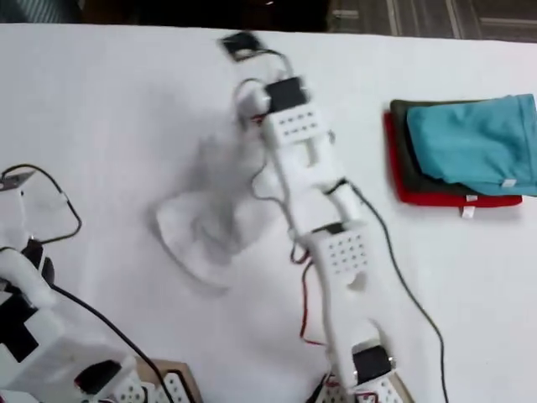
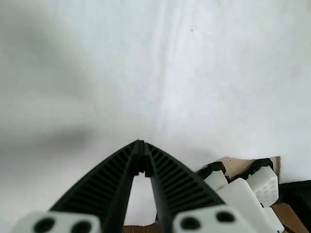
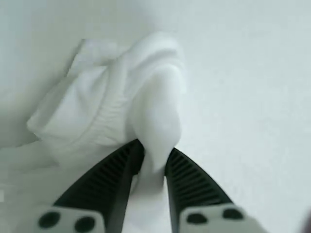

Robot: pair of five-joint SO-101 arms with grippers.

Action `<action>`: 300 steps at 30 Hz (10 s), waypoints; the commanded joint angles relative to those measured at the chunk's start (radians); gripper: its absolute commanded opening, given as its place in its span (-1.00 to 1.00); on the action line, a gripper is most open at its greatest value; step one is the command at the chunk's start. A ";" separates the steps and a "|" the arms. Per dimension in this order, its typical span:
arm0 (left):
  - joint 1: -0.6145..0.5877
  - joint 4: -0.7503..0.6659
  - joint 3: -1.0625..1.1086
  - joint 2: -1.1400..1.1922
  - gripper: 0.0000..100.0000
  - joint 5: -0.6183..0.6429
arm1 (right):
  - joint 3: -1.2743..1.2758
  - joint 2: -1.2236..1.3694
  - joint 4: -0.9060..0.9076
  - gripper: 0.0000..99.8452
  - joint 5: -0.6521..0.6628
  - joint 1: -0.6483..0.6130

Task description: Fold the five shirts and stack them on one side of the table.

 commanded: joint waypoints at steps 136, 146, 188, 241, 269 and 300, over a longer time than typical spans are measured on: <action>1.017 -0.115 -0.213 0.031 -0.56 0.126 | 2.202 -1.201 -1.331 -0.53 -0.207 0.496; 1.025 -0.149 -0.166 0.186 -0.60 0.104 | 2.200 -1.202 -1.336 -0.53 -0.207 0.470; 1.181 0.114 -0.194 -0.565 -0.61 -0.118 | 2.162 -1.168 -1.336 -0.53 -0.347 0.590; 0.790 0.161 -0.736 0.183 -0.95 -0.169 | 2.061 -1.084 -1.241 -0.53 -0.342 0.564; 0.428 -0.193 -0.045 -0.051 -0.95 -0.124 | 0.545 -0.226 -0.394 -0.53 0.028 0.101; 0.428 -0.192 -0.039 -0.049 -0.95 -0.100 | -0.006 0.288 -0.228 -0.54 0.416 0.022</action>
